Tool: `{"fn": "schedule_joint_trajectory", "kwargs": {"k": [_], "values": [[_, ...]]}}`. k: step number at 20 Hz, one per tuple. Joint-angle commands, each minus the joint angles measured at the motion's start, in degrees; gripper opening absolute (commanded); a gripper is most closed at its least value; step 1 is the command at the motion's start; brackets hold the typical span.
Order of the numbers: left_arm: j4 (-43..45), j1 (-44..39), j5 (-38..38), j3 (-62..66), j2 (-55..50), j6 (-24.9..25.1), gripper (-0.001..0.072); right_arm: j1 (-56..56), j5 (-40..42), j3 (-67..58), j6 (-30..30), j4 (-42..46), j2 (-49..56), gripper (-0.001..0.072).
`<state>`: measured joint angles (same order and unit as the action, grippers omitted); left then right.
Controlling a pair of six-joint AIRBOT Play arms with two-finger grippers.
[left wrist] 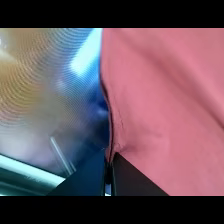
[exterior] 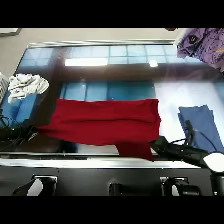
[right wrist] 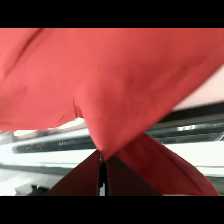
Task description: Fold the clothes and pants, and hang the long-sleeved shirts on hangers.
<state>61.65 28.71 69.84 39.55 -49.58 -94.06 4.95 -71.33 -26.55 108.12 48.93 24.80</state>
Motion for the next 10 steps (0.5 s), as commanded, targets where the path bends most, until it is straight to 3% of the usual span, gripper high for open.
{"fn": "schedule_joint_trajectory", "kwargs": {"k": [1, 6, 10], "values": [[0.28, -2.45, -4.57, 1.73, -1.66, -0.48, 0.0012, -0.04, 2.71, -7.28, -4.02, 3.21, 7.91, 0.0026], [0.31, -10.27, -14.12, 8.39, -14.43, -0.5, 0.0012, -0.04, 11.06, -18.38, -15.47, 2.19, 31.47, 0.0026], [0.35, -13.75, -16.55, 17.77, -26.38, -0.48, 0.0012, -0.28, 16.7, -27.63, -18.93, 2.05, 45.72, 0.0026]]}}
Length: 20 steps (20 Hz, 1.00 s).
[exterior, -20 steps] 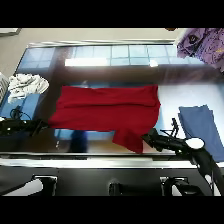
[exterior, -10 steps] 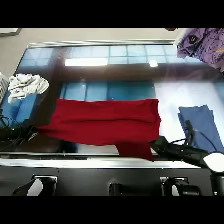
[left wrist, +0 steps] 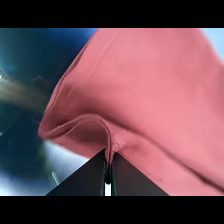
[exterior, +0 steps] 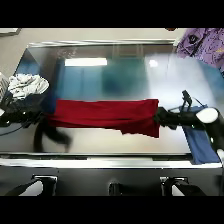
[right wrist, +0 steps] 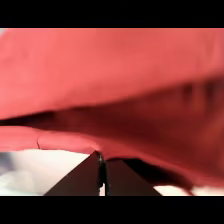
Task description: Fold the clothes and pants, and hang the long-sleeved shirts on hangers.
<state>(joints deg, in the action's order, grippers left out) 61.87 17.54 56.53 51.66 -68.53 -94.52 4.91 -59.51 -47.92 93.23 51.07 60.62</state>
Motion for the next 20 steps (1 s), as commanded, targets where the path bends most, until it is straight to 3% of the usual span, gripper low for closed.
{"fn": "schedule_joint_trajectory", "kwargs": {"k": [1, 9, 14, 15, 16, 17, 18, 20], "values": [[0.13, -3.04, -3.48, 8.37, -10.21, -0.02, 0.0012, -0.5, 5.99, -8.33, -4.52, -0.09, 12.48, 0.0026], [0.33, -6.25, -3.43, 26.82, -27.87, 0.61, 0.0012, -3.43, 13.18, -18.03, -2.32, 2.1, 26.21, 0.0027], [0.07, -7.43, -2.93, 29.31, -33.48, -0.07, 0.0017, -3.43, 12.81, -18.18, -2.34, 1.86, 29.9, 0.0036], [-0.15, -7.5, -2.78, 29.33, -33.7, -0.07, 0.0059, -3.26, 11.58, -18.18, -2.29, 1.57, 30.16, 0.0143], [-0.13, -7.5, -2.56, 29.51, -33.55, -0.07, 0.0216, -2.71, 8.81, -18.73, -2.29, 1.51, 30.08, 0.0303], [-0.11, -7.23, -1.84, 30.14, -33.27, -0.09, 0.0442, -1.44, 3.74, -20.46, -2.45, 1.81, 30.1, 0.0498], [-0.07, -6.88, -0.7, 31.04, -32.96, -0.04, 0.0587, 0.26, -1.55, -22.67, -3.02, 2.71, 30.08, 0.0553], [0.63, -5.7, 1.99, 33.16, -31.8, -0.07, 0.0608, 4.96, -8.66, -25.88, -4.61, 5.16, 29.24, 0.0593]]}}
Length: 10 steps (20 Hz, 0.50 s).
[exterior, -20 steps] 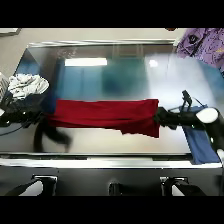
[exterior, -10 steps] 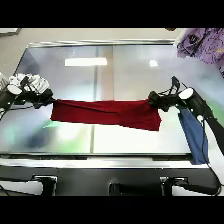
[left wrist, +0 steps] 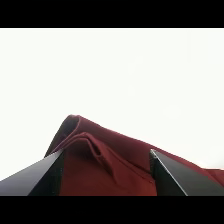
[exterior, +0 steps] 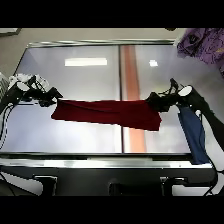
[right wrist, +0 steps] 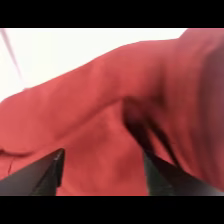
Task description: Fold the clothes and pants, and hang the long-sleeved shirts on hangers.
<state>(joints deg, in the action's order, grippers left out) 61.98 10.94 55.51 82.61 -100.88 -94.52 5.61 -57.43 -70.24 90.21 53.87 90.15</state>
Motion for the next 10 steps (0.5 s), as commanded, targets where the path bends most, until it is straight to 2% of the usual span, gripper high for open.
{"fn": "schedule_joint_trajectory", "kwargs": {"k": [1, 5, 10], "values": [[0.98, 1.53, 4.17, 3.08, 1.38, -0.07, 0.0609, 7.17, -12.02, -3.74, -2.71, 2.8, -0.9, 0.0682], [2.14, 2.71, 5.64, 3.98, 4.24, -0.02, 0.0609, 15.47, -19.63, -3.67, -12.63, -0.85, 1.62, 0.0682], [2.16, 2.54, 6.38, 3.98, 4.61, -0.02, 0.0609, 16.57, -20.44, -3.67, -20.37, -5.95, 8.63, 0.0682]]}}
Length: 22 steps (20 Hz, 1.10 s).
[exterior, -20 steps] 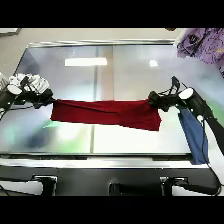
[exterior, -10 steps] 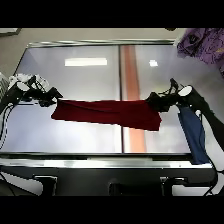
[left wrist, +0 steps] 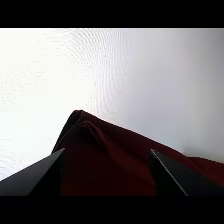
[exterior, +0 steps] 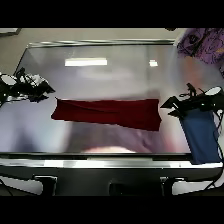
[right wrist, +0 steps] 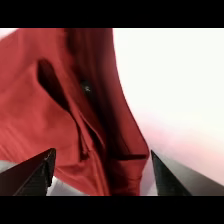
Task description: Fold the clothes and pants, and hang the long-sleeved shirts on hangers.
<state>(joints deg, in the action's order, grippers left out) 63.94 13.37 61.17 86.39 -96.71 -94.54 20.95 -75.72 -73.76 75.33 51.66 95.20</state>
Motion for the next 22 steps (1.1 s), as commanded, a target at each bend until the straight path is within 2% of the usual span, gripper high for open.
{"fn": "schedule_joint_trajectory", "kwargs": {"k": [1, 7, 9, 10, 12, 14, 17, 19, 22], "values": [[0.22, 0.07, 0.85, 0.2, 0.44, 0.02, 0.0609, 1.22, -1.97, -0.15, -6.4, -5.03, 5.07, 0.0682], [0.2, 0.0, 0.98, 0.2, 0.44, 0.0, 0.0609, -2.19, 0.81, -0.11, -8.79, -12.13, 12.07, 0.0679], [0.15, -0.02, 1.03, 0.22, 0.44, -0.02, 0.061, -5.11, 0.85, -0.09, -9.38, -13.57, 12.17, 0.0646], [0.15, -0.15, 1.22, 0.26, 0.44, -0.02, 0.0609, -6.64, 0.7, -0.09, -9.33, -13.81, 12.02, 0.0557], [0.13, -0.81, 1.9, 0.26, 0.44, -0.02, 0.0609, -8.98, 1.62, -0.09, -8.31, -13.4, 10.82, 0.0268], [-0.07, -2.03, 2.56, 0.26, 0.44, 0.0, 0.0609, -10.23, 4.0, -0.11, -5.7, -12.22, 7.54, 0.003], [-2.67, -5.38, 2.23, 0.24, 0.42, 0.0, 0.0609, -10.51, 6.01, -1.57, 5.4, -4.37, -0.35, 0.0027], [-3.21, -8.98, 1.31, 0.24, 0.28, 0.0, 0.0607, -10.49, 3.58, -4.24, 11.87, 1.01, -4.94, 0.0027], [-6.21, -16.98, -1.57, 0.26, -1.14, 0.0, 0.0599, -10.49, -2.73, -9.16, 17.4, 4.57, -8.87, 0.0027]]}}
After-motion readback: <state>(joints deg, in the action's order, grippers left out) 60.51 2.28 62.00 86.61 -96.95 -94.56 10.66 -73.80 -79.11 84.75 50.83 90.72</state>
